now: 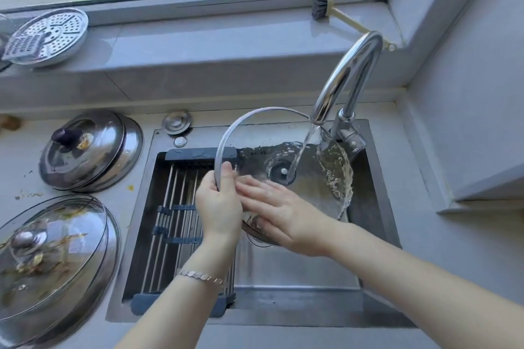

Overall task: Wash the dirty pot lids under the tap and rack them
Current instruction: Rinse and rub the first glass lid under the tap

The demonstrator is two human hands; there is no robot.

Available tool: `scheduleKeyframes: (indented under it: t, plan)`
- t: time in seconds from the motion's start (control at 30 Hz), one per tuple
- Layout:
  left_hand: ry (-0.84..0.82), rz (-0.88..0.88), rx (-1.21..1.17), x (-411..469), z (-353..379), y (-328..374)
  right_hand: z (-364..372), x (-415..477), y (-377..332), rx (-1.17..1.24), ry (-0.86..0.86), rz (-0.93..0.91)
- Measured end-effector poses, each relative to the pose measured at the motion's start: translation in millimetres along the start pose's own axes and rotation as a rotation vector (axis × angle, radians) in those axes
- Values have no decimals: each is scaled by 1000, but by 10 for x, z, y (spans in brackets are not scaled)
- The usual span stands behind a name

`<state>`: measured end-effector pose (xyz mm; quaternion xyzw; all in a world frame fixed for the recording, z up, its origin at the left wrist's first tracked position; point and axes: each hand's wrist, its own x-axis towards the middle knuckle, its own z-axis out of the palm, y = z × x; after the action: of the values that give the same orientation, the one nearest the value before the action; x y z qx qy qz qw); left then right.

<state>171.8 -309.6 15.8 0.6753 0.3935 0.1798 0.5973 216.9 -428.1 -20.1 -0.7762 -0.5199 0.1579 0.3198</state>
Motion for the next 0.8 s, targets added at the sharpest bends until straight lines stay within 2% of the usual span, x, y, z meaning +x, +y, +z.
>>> scheduleKeyframes:
  t: [0.13,0.23,0.3,0.37,0.5,0.63,0.7,0.8]
  plan:
    - [-66,151,256,240,-166,247,175,-546,221,-32,-84,114]
    - [-127,381,668,356,-170,442,264,-742,439,-183,-128,316]
    - [-186,497,957,316,-79,546,287,-777,494,-187,-185,452]
    - [-248,566,1116,224,41,613,303,-753,507,-178,-222,535]
    - [-297,555,1171,144,178,606,308,-630,477,-215,-168,629]
    - [-243,524,1171,203,88,523,273,-624,414,-181,-13,728]
    - [-204,468,1071,264,-17,438,246,-574,311,-25,40,746]
    - [-178,273,750,279,-128,316,313,-374,77,211,-10,709]
